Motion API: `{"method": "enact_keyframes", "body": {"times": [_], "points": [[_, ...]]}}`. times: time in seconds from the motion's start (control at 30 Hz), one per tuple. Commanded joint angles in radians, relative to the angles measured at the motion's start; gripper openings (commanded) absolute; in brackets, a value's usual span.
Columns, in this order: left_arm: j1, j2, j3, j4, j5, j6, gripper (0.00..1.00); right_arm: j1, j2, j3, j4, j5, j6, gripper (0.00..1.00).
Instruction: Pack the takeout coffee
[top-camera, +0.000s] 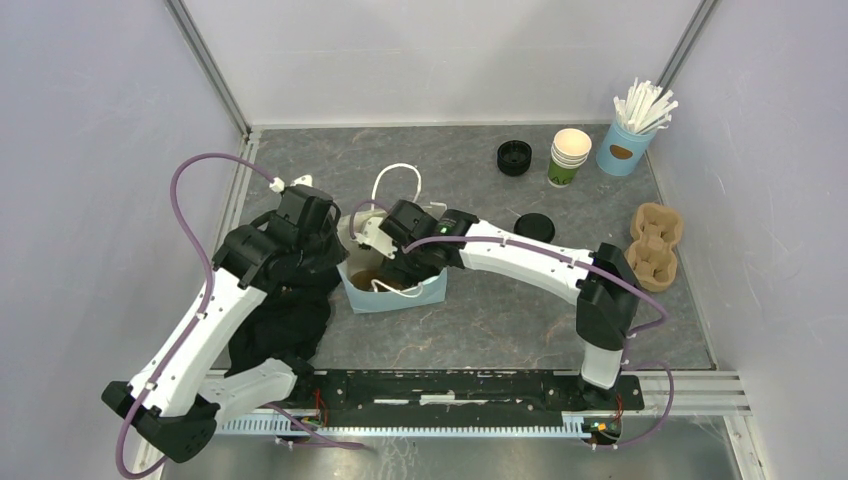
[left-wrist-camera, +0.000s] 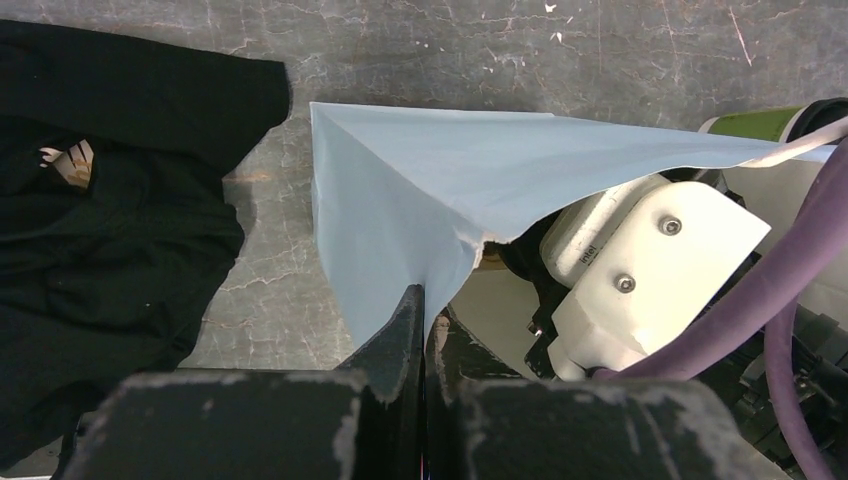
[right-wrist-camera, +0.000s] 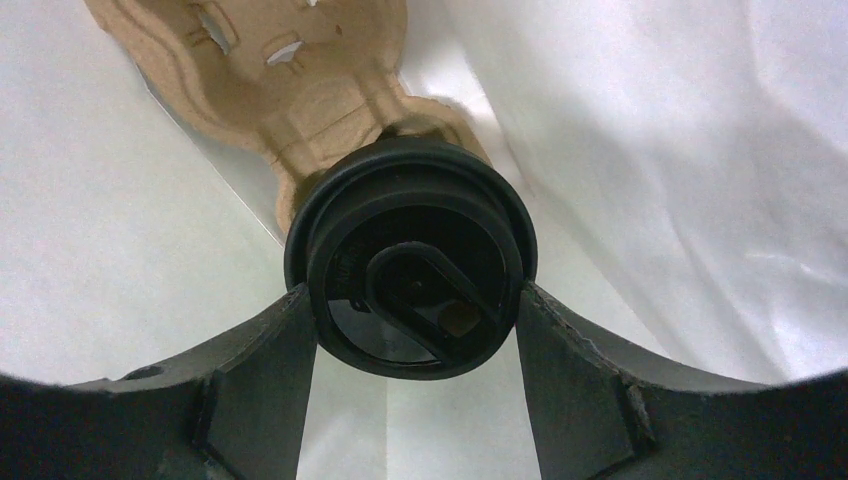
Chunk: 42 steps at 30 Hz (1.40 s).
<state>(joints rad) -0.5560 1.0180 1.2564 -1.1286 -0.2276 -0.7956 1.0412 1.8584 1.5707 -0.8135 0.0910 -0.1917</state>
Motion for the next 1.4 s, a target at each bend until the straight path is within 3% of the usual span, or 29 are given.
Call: {"method": "enact_keyframes", "body": {"times": [0.0, 0.17, 0.43, 0.63, 0.83, 1.37], "points": [[0.001, -0.030, 0.011, 0.082, -0.022, -0.006, 0.02, -0.012, 0.166, -0.089, -0.170, 0.046, -0.018, 0.26], [0.001, -0.032, 0.000, 0.102, -0.023, 0.013, 0.02, -0.012, 0.101, 0.058, -0.201, -0.018, 0.036, 0.47], [0.000, -0.035, -0.029, 0.127, -0.020, 0.029, 0.02, -0.006, 0.060, 0.228, -0.247, 0.010, 0.093, 0.76], [0.001, -0.039, -0.053, 0.136, -0.017, 0.032, 0.02, -0.004, 0.017, 0.284, -0.236, 0.010, 0.135, 0.90], [0.001, -0.032, -0.062, 0.151, 0.008, 0.032, 0.02, -0.004, -0.016, 0.305, -0.231, 0.014, 0.158, 0.98], [0.001, -0.052, -0.083, 0.153, 0.016, -0.008, 0.02, 0.006, -0.192, 0.276, -0.130, 0.006, 0.266, 0.98]]}}
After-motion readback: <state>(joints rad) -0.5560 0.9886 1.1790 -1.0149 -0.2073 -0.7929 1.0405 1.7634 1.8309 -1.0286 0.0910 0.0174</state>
